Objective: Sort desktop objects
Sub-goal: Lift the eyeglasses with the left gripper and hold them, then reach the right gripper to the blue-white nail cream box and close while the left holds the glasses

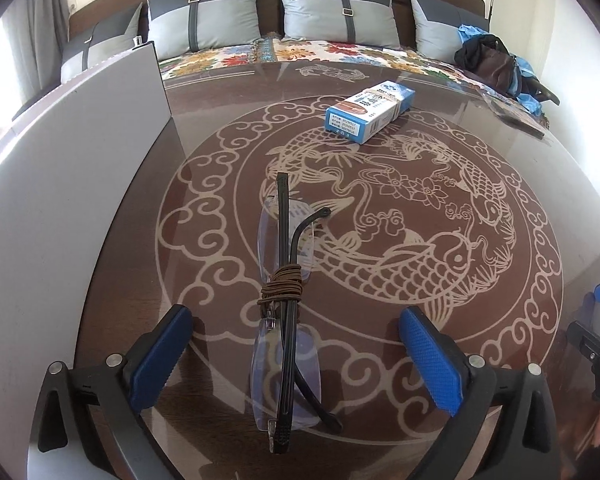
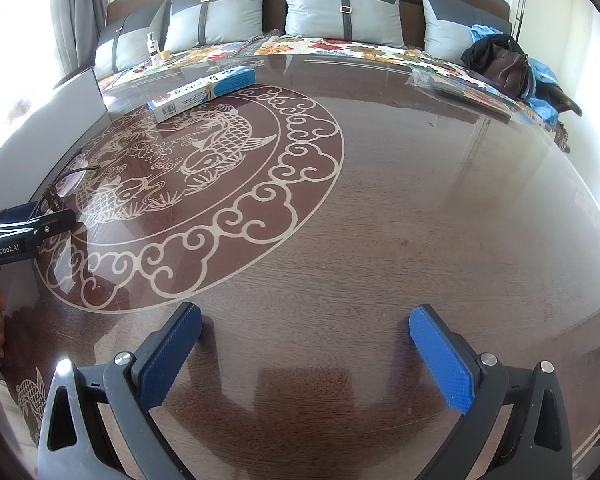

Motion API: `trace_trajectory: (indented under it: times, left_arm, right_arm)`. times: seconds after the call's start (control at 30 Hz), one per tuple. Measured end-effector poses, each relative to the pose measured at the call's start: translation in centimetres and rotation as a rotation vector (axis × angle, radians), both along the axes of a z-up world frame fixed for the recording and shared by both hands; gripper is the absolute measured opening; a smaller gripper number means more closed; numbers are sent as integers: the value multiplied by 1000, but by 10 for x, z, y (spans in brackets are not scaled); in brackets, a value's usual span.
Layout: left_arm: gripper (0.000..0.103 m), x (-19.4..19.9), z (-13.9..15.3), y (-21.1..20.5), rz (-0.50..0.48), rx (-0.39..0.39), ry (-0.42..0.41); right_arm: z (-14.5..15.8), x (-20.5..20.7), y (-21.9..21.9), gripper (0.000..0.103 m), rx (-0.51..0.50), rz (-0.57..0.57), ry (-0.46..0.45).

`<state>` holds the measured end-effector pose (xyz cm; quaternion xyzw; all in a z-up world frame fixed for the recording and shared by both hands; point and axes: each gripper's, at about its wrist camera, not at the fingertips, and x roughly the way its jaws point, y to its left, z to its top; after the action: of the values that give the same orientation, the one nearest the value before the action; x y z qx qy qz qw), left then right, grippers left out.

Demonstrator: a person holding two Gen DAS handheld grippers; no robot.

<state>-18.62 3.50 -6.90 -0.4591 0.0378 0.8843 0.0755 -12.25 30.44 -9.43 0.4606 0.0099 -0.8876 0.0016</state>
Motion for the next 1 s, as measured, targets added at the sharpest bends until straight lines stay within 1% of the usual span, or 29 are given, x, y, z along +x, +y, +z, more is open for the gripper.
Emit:
trace_trajectory:
  times: [0.47,0.57,0.6,0.63,0.73,0.83,0.9,1.0]
  left_arm:
    - [103,1,0,0,-1,0,0]
    - [103,1,1,-1,-1,0,0]
    - [103,1,0,-1,-1,0,0]
    - [103,1,1,-1,-1,-2,0]
    - [103,2,2,-1,1,-4,1]
    - [103,2,2,-1,0,-3,1]
    - [103,1,2,-1,1,-3,1]
    - [103,2,2,-1,2,-2,2]
  right_arm:
    - [0,1,0,103,0,3,0]
    - [3,-14,-1,103,-20,-8,-35]
    - [5,-25,-2,103,-57,0,-43]
    - [8,-41,-5,103,-122,21,-52]
    - [19,-103,-19,103,-298,45,-71]
    - [18,-178,-45,103,-416,35,-182]
    - [15,-223,-63,103,-444,9,-242]
    - [16,-271,-82,103,-430,-48,-268]
